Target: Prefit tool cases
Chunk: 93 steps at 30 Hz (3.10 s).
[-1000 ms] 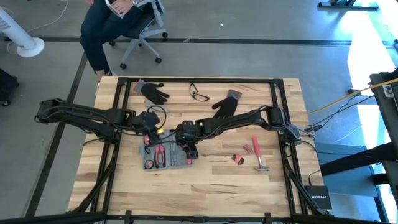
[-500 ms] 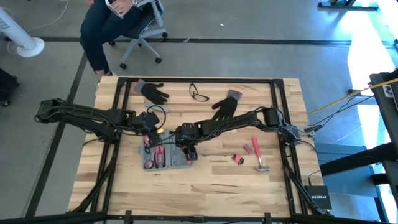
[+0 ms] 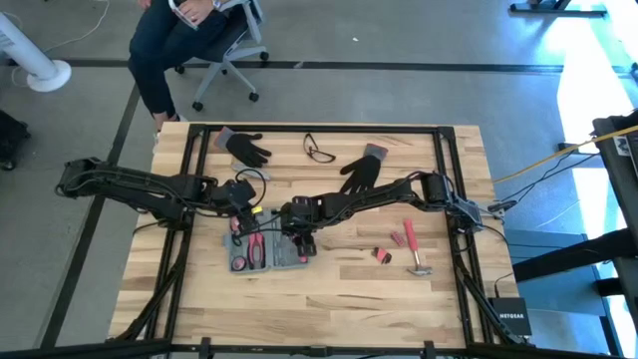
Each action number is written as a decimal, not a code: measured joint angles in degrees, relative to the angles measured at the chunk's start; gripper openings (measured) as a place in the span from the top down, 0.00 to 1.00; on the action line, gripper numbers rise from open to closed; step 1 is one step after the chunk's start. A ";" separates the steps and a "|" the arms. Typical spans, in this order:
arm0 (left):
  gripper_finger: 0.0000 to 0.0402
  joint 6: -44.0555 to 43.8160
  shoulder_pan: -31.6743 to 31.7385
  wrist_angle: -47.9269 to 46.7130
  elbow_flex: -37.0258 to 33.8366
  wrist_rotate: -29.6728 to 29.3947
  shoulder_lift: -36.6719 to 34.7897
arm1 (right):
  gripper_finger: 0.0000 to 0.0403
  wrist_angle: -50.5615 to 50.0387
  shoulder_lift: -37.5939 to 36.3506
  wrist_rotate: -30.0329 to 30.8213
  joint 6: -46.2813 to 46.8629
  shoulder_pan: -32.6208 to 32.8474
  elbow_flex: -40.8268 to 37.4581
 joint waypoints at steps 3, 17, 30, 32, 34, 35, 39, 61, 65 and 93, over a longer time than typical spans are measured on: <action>1.00 0.02 0.00 -0.03 0.00 0.00 0.02 | 0.45 -0.65 0.00 -1.11 0.04 0.00 0.00; 1.00 0.04 0.00 -0.03 0.00 -0.02 0.00 | 0.45 0.50 -0.02 -2.07 1.98 -0.07 0.00; 1.00 0.56 0.00 -0.03 0.00 0.00 0.01 | 0.25 -0.71 -0.02 -0.56 3.27 -0.76 0.00; 1.00 0.58 0.00 -0.06 0.00 0.00 0.00 | 0.23 -2.06 -0.04 -0.57 3.22 -0.74 0.00; 1.00 0.58 0.00 -0.06 0.00 0.00 0.01 | 0.22 -3.10 -0.07 -0.58 3.19 -0.72 0.00; 1.00 0.82 0.00 -0.06 0.00 0.00 0.02 | 0.22 -3.26 -0.08 -0.58 3.01 -0.70 0.00; 1.00 1.31 0.00 -0.04 0.00 0.00 0.02 | 0.22 -4.48 -0.09 1.08 0.03 -0.72 1.37; 1.00 -4.85 -9.30 9.83 -4.04 2.59 -0.94 | 1.00 -19.93 -2.12 -7.46 4.58 -4.83 6.03; 1.00 -6.16 -12.80 10.84 -7.61 -0.44 -0.10 | 1.00 -20.01 -2.75 -12.35 6.37 -9.25 6.03; 1.00 -6.38 -13.29 21.52 -12.31 -3.80 9.07 | 1.00 -10.30 -0.69 -6.61 22.55 -5.31 6.44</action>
